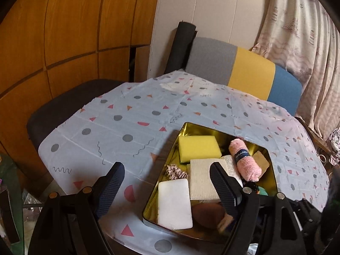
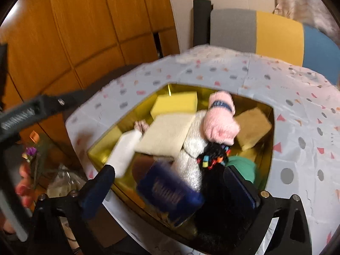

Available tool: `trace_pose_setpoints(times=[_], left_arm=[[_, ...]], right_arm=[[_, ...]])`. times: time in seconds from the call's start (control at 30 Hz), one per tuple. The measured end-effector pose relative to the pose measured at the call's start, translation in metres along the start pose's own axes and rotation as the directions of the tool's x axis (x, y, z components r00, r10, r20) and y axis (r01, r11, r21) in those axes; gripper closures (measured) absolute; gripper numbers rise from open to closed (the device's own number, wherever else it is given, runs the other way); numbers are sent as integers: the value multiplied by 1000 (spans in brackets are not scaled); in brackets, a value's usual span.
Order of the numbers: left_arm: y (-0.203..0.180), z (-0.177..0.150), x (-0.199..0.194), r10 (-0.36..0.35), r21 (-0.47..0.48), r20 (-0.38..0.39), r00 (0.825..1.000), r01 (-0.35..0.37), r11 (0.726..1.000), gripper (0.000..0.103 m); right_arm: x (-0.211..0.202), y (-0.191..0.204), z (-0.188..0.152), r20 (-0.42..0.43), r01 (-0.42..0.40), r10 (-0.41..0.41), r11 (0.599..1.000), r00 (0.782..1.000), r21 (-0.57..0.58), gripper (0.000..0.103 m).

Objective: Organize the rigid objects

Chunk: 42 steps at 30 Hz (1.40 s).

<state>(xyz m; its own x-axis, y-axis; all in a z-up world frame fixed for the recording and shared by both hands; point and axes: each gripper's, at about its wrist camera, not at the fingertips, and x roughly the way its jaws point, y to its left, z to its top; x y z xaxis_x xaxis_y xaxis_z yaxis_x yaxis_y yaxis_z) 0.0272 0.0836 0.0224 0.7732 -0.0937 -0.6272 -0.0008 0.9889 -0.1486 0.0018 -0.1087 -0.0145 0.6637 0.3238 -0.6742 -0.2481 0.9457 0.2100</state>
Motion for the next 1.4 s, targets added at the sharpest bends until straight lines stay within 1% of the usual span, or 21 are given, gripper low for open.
trace_pose_setpoints(times=[0.1, 0.23, 0.3, 0.4, 0.5, 0.57, 0.6, 0.67, 0.73, 0.77, 0.83, 0.87, 0.93, 1.0, 1.13, 1.23, 1.4], left_arm=[[-6, 3, -6, 42, 22, -1, 999, -42, 999, 20], [-13, 0, -17, 5, 46, 25, 1000, -7, 999, 20], [-14, -3, -20, 11, 39, 24, 1000, -12, 999, 19], [-19, -5, -20, 29, 41, -17, 999, -28, 999, 19], [-26, -9, -19, 89, 86, -75, 993, -82, 993, 19], [-29, -13, -21, 111, 109, -83, 990, -102, 989, 19], [-29, -14, -23, 111, 112, -81, 991, -101, 989, 19], [-29, -16, -24, 103, 106, -89, 991, -93, 990, 19], [-27, -16, -24, 85, 86, -119, 989, -75, 994, 19], [-26, -17, -24, 82, 78, -129, 988, -72, 994, 19], [-27, -17, -25, 100, 78, -127, 987, -91, 993, 23], [-28, -17, -25, 118, 86, -123, 985, -108, 990, 23], [-30, -18, -27, 156, 105, -116, 981, -144, 984, 23], [-30, -18, -28, 151, 104, -119, 981, -139, 985, 23], [-32, -18, -32, 129, 102, -117, 985, -118, 988, 24], [-34, -18, -32, 116, 111, -120, 986, -103, 989, 24], [-35, -20, -29, 141, 118, -118, 983, -127, 985, 24]], right_arm=[[-18, -6, 0, 40, 45, -46, 999, 998, 25, 0], [-27, -16, 0, 29, 67, -70, 992, 997, 107, 0], [-30, -18, 2, 19, 71, -74, 988, 997, 135, 0], [-39, -14, 9, 18, 119, -123, 982, 992, 147, 0], [-45, -6, 17, 18, 182, -186, 974, 982, 139, 0], [-49, -3, 21, 21, 200, -205, 968, 978, 149, 0], [-51, -2, 23, 25, 213, -219, 965, 975, 156, 0], [-53, -1, 23, 38, 255, -264, 953, 964, 165, 0], [-53, -1, 24, 23, 310, -319, 935, 947, 173, 0], [-53, -2, 25, 12, 341, -348, 923, 937, 178, 0], [-51, -4, 26, -12, 399, -404, 897, 915, 191, 0], [-51, -5, 26, -19, 408, -413, 891, 911, 197, 0], [-49, -7, 26, -30, 396, -399, 895, 917, 206, 0], [-46, -6, 25, -37, 377, -378, 904, 925, 200, 0], [-43, -3, 26, -28, 362, -364, 911, 931, 199, 0], [-43, -2, 27, -29, 371, -373, 906, 927, 203, 0], [-40, -4, 25, -46, 398, -397, 897, 917, 194, 0]])
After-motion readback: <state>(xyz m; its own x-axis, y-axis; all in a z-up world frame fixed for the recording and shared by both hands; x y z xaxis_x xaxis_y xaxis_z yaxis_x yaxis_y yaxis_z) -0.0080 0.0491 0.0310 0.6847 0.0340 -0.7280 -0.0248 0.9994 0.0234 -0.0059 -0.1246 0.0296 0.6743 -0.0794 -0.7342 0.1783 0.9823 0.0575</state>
